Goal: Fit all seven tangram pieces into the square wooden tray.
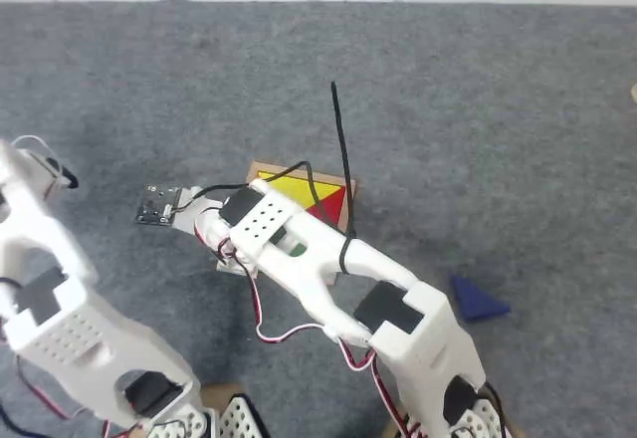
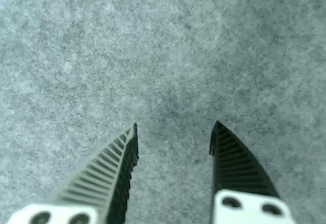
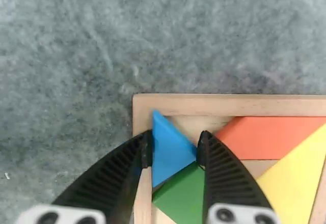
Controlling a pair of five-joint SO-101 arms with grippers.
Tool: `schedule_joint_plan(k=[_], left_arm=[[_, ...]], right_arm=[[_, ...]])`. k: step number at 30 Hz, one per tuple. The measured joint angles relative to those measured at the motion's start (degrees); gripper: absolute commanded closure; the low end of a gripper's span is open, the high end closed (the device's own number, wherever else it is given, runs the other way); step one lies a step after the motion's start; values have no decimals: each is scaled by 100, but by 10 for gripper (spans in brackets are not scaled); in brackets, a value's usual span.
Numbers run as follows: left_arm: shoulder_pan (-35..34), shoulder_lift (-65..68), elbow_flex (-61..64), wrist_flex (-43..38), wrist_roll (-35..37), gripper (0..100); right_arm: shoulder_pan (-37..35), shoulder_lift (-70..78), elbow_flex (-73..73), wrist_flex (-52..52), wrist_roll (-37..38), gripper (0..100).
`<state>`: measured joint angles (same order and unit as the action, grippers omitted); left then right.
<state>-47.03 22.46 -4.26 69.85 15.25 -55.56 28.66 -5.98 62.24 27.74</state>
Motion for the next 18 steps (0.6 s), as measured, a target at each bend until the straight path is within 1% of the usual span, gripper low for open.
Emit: schedule_joint_plan(k=[3,5,8,12,16,18], left_arm=[[0,0,0,0,0,776],[53,0,0,0,9,776],[237,0,0,26,0,776],[422,0,0,70,-62,776],[484,0,0,141,-105,776],[545,0,0,290,-105,776]], right_arm=[[185,9,-70,9,-299,854],[360,0,-123,9,-624,854],[677,-396,-132,26,-1073,854],[1213,-1495,70,26,-1178,854],[1486,-2963,914,26,-1178,854],[1802,-3798,1512,26,-1178,852]])
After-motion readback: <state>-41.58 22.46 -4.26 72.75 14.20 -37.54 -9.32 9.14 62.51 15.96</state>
